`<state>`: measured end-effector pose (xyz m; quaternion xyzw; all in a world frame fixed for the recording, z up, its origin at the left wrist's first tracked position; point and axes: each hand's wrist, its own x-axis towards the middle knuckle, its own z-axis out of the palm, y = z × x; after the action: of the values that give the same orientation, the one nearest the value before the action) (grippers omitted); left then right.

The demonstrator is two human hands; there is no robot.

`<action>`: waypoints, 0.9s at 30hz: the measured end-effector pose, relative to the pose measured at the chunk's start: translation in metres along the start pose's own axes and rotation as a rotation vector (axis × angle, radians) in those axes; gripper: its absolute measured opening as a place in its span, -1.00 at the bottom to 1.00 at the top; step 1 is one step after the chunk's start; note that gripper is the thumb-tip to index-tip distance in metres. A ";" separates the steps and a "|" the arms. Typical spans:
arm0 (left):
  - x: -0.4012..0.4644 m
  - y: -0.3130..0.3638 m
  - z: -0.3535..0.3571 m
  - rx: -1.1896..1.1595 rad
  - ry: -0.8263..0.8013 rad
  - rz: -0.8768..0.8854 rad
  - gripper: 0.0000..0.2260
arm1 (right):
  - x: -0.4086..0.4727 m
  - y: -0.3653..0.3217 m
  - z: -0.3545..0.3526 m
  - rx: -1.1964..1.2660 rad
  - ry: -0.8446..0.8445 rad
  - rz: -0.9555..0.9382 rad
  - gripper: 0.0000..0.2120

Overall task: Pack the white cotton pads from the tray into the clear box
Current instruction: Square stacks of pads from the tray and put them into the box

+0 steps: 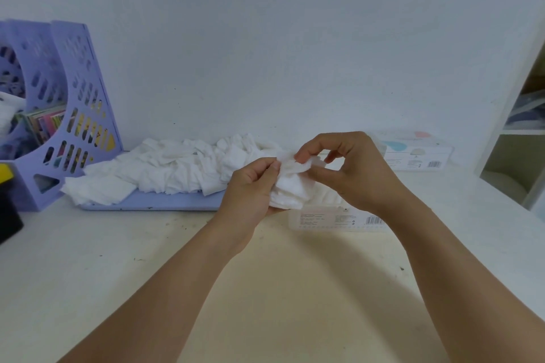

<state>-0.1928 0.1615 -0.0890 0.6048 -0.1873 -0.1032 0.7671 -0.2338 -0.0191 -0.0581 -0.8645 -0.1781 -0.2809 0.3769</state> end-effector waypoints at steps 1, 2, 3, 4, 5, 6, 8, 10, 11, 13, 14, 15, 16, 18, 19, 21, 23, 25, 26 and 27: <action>-0.001 0.000 0.000 0.020 -0.004 0.011 -0.77 | 0.000 0.000 0.001 -0.009 -0.002 0.000 -0.77; -0.001 0.000 0.001 0.030 -0.009 0.017 -0.76 | 0.001 0.000 0.002 -0.014 0.000 0.003 -0.77; -0.001 0.000 0.002 0.029 -0.011 0.019 -0.75 | 0.001 0.000 0.003 -0.014 0.004 0.009 -0.77; -0.001 0.000 0.002 0.022 -0.008 0.015 -0.74 | 0.001 0.001 0.003 -0.011 0.010 0.013 -0.77; -0.001 0.001 0.002 0.008 0.000 0.007 -0.73 | 0.001 0.002 0.003 -0.008 0.018 0.017 -0.78; 0.000 0.001 0.002 -0.008 0.004 -0.003 -0.73 | 0.001 0.003 0.003 -0.005 0.026 0.022 -0.79; 0.000 0.001 0.002 -0.006 -0.022 0.004 -0.79 | 0.001 0.003 0.003 0.006 0.037 0.044 -0.79; -0.001 0.000 0.002 0.036 -0.049 0.040 -0.87 | 0.001 0.003 0.003 0.005 0.039 0.072 -0.73; -0.001 -0.001 0.002 0.050 -0.049 0.053 -0.89 | 0.001 0.003 0.004 0.000 0.038 0.080 -0.70; 0.000 -0.002 0.002 0.056 -0.044 0.056 -0.88 | 0.001 0.003 0.007 0.018 0.069 0.084 -0.72; 0.000 -0.002 0.002 0.045 -0.042 0.046 -0.87 | 0.002 0.003 0.009 0.042 0.100 0.087 -0.76; -0.001 -0.002 0.002 0.021 -0.038 0.030 -0.85 | 0.002 0.003 0.010 0.064 0.128 0.088 -0.80; 0.000 -0.001 0.002 -0.009 -0.036 0.013 -0.83 | 0.002 0.002 0.010 0.077 0.148 0.083 -0.81; 0.001 0.000 0.002 -0.054 -0.044 -0.021 -0.83 | 0.002 0.002 0.010 0.092 0.161 0.062 -0.84; 0.001 0.000 0.001 -0.083 -0.047 -0.044 -0.83 | 0.002 0.002 0.010 0.100 0.167 0.045 -0.85; 0.003 0.000 0.000 -0.160 -0.043 -0.109 -0.80 | 0.002 0.001 0.009 0.101 0.179 -0.003 -0.83; 0.005 0.001 -0.002 -0.207 -0.048 -0.173 -0.72 | 0.002 0.001 0.008 0.091 0.175 -0.034 -0.81; 0.006 0.001 -0.003 -0.223 -0.059 -0.197 -0.69 | 0.002 0.000 0.006 0.076 0.158 -0.052 -0.80; 0.006 0.001 -0.004 -0.228 -0.058 -0.199 -0.69 | 0.002 0.000 0.005 0.070 0.149 -0.054 -0.80; 0.006 0.001 -0.004 -0.230 -0.055 -0.201 -0.68 | 0.002 -0.001 0.004 0.066 0.139 -0.047 -0.79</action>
<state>-0.1854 0.1626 -0.0883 0.5256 -0.1337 -0.2166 0.8117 -0.2312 -0.0157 -0.0583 -0.8255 -0.1809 -0.3429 0.4101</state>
